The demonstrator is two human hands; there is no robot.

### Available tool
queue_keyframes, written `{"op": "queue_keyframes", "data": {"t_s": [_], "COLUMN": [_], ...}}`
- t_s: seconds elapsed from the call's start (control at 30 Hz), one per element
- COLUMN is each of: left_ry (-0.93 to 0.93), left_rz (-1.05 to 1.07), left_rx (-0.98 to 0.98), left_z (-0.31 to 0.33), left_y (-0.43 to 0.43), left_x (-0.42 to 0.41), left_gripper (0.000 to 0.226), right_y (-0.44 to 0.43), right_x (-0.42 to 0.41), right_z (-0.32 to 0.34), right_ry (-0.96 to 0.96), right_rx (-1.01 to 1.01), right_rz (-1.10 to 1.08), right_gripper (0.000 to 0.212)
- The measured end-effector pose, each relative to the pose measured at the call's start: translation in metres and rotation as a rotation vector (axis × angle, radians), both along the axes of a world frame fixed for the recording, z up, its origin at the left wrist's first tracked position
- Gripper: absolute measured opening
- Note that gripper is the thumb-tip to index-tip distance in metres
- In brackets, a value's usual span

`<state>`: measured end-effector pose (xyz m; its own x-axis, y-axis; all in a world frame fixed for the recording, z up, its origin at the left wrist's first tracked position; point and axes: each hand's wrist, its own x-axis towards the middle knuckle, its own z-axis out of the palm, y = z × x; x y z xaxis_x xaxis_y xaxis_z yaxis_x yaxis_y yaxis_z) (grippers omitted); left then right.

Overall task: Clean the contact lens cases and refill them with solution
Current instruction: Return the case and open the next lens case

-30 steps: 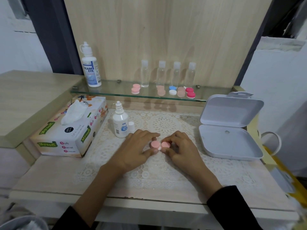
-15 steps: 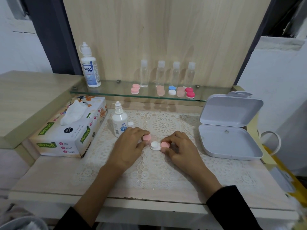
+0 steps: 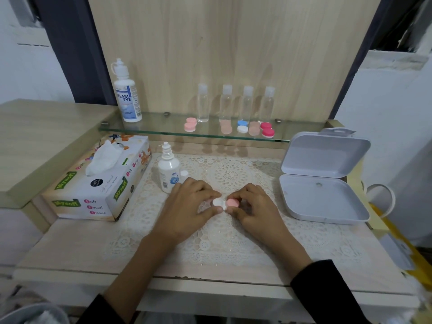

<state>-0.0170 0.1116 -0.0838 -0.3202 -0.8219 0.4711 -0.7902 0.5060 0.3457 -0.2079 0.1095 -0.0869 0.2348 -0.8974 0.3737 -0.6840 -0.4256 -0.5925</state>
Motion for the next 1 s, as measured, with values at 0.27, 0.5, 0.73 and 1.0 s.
{"op": "queue_keyframes", "data": {"t_s": [0.27,0.5,0.73,1.0], "left_ry": [-0.044,-0.092,-0.084,-0.063], "left_rz": [0.038,0.109,0.136,0.132], "left_rx": [-0.112,-0.147,-0.187,-0.141], "left_z": [-0.0009,-0.0019,-0.0039,-0.0047], "left_y": [0.0009,0.0010,0.0009,0.0017], "left_x": [-0.0026,-0.0060,-0.0077,-0.0077], "left_gripper": [0.042,0.036,0.031,0.038], "right_y": [0.0013,-0.0029,-0.0045,0.0025], "right_x": [0.0004,-0.0005,0.0008,0.0011], "right_z": [-0.0001,0.0002,0.0005,-0.0005], "right_ry": [-0.040,-0.041,-0.086,-0.118], "right_rx": [-0.006,0.006,0.044,0.031], "right_rz": [-0.094,0.019,0.078,0.076], "right_gripper": [0.041,0.025,0.018,0.024]}}
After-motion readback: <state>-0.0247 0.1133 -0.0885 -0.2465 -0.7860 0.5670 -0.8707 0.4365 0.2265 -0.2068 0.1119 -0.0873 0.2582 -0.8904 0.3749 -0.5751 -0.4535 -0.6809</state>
